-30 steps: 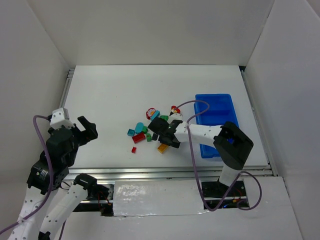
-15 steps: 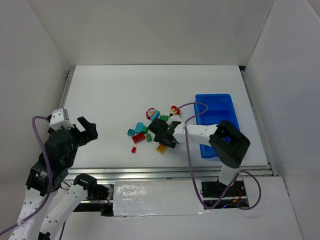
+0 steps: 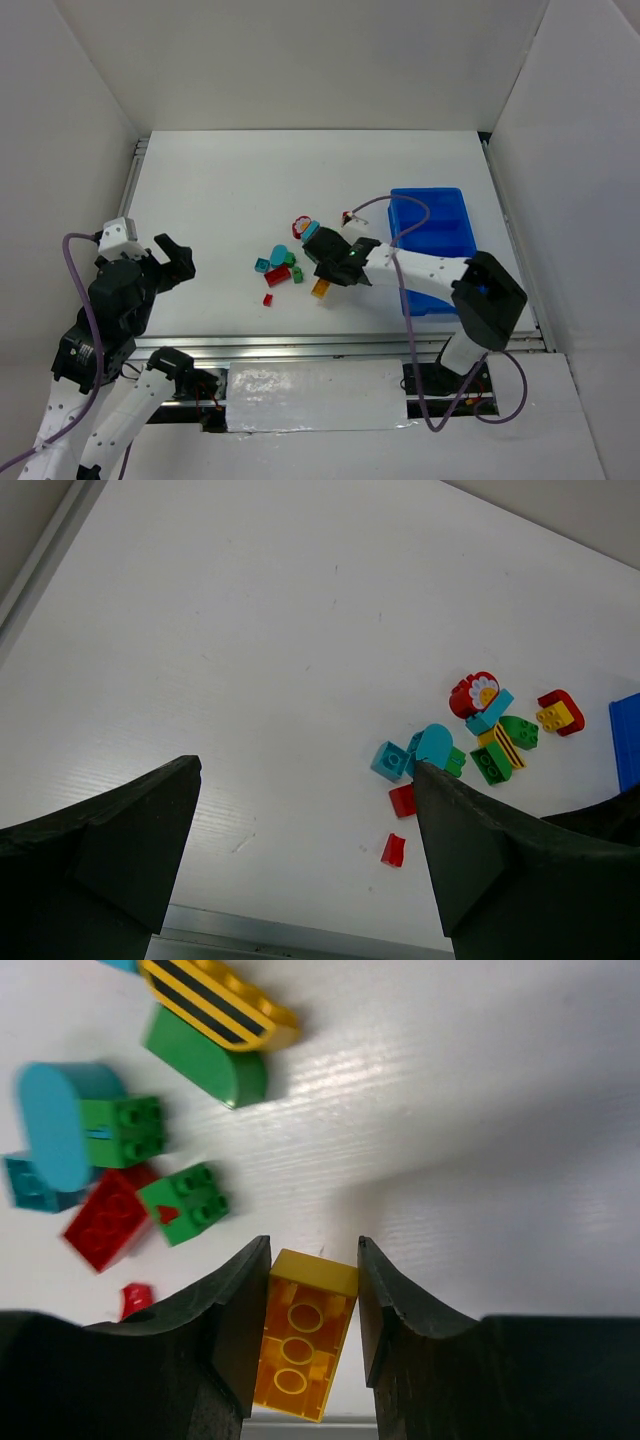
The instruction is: Sort the legos into containers by color
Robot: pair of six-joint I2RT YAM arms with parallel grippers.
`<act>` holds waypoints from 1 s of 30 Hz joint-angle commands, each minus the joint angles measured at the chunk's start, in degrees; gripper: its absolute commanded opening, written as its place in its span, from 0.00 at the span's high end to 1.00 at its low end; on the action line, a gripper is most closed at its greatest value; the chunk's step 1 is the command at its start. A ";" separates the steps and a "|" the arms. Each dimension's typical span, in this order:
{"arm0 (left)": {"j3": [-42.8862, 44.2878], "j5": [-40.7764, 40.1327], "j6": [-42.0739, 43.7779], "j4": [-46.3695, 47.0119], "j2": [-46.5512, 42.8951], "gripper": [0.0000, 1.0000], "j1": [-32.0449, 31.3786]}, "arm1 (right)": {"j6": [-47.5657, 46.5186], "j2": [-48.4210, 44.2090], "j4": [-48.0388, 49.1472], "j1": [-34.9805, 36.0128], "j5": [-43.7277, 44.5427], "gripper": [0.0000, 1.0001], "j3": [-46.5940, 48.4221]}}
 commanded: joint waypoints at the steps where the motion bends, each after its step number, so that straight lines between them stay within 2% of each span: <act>1: -0.09 0.02 0.94 2.42 -0.54 0.01 0.15 | -3.75 -10.37 -5.07 -3.36 7.52 1.00 3.29; 3: -0.09 0.02 0.94 2.51 -0.54 0.01 0.15 | -6.04 -13.29 -6.31 -6.70 9.21 1.00 4.35; 4: -0.09 0.11 0.94 2.51 -0.54 0.00 0.15 | -8.58 -15.74 -6.67 -12.11 9.22 1.00 5.22; 7: -0.09 0.02 0.94 2.51 -0.36 0.00 0.15 | -13.60 -17.96 -5.09 -21.36 8.60 1.00 6.36; 8: 0.00 -0.06 0.86 2.42 -0.27 0.01 0.15 | -14.39 -17.88 -5.00 -27.57 8.17 1.00 6.98; 10: 0.00 -0.15 0.85 2.33 -0.36 0.01 0.15 | -15.46 -16.04 -5.62 -35.23 9.29 1.00 9.79; 14: -0.18 0.37 1.12 2.60 -0.45 0.01 0.15 | -15.99 -10.25 -4.74 -44.04 7.29 1.00 14.71; 20: -0.18 0.73 1.29 2.77 0.17 0.00 0.15 | -15.99 4.42 -7.20 -51.53 5.62 1.00 25.08; 23: -0.26 1.08 1.47 2.86 0.34 0.01 0.06 | -15.98 7.42 -6.85 -52.51 5.09 1.00 26.94; 26: -0.26 1.25 1.56 3.04 0.69 0.01 0.06 | -16.34 8.75 -5.36 -52.51 4.03 0.95 27.46; 30: -0.26 1.69 1.82 3.21 1.57 0.00 0.06 | -16.86 8.93 -4.13 -54.53 2.28 0.82 27.99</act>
